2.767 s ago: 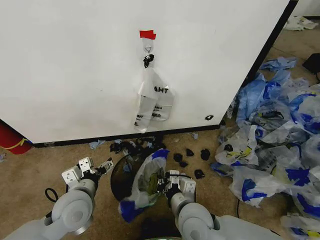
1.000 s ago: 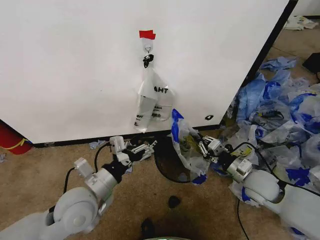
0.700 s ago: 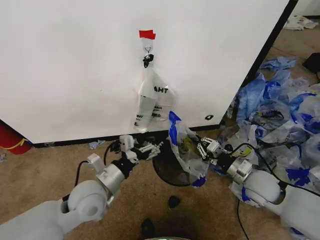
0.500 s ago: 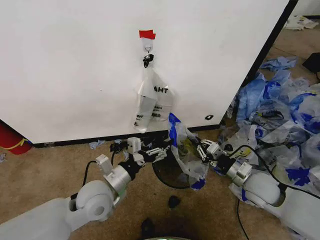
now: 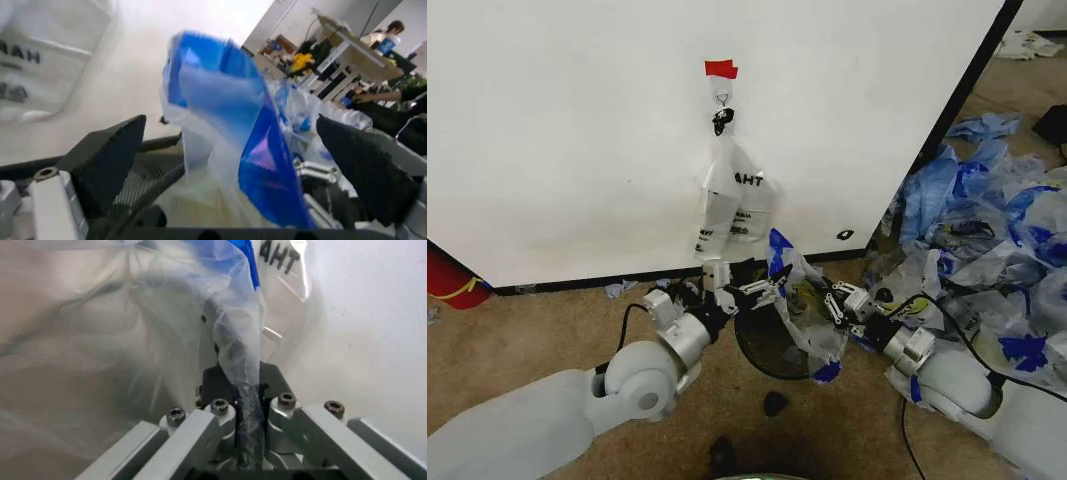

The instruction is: Pick up the garbage bag from the wall and place it over the trash bin.

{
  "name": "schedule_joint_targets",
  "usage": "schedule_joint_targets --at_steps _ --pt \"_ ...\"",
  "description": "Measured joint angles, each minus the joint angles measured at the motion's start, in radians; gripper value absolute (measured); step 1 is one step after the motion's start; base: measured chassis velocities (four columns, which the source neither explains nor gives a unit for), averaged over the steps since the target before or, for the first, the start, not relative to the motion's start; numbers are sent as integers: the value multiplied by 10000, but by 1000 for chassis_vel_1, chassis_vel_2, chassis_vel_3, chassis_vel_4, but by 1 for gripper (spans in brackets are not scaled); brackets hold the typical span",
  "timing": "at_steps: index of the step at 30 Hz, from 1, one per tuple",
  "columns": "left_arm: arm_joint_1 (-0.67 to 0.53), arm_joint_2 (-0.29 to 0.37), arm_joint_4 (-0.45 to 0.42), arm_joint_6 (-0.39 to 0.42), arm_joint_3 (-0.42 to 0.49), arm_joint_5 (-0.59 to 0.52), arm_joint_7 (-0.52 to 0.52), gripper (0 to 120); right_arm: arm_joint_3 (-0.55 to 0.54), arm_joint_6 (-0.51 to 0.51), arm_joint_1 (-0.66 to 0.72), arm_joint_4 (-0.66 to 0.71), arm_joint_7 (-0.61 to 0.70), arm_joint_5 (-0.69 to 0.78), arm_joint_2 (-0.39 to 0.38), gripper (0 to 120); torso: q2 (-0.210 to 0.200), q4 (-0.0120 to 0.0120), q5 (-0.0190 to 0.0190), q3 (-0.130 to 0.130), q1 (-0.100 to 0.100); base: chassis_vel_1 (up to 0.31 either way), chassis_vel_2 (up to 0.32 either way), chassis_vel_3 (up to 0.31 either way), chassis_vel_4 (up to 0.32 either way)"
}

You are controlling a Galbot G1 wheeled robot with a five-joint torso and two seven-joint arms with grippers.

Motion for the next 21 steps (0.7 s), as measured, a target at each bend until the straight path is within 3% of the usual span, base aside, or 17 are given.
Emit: schedule_joint_targets --at_steps 7,11,21 --pt "-431 -45 241 125 393 29 -260 98 9 36 25 -58 -16 47 -6 0 0 0 0 0 0 0 0 0 0" --pt "-663 -89 346 129 589 146 -401 89 9 57 44 -95 -32 53 0 0 0 -1 -1 0 0 0 0 0 0" --pt "-763 -24 365 116 741 171 -473 51 -39 134 49 -223 -73 42 94 0 0 1 -1 0 0 0 0 0 0"
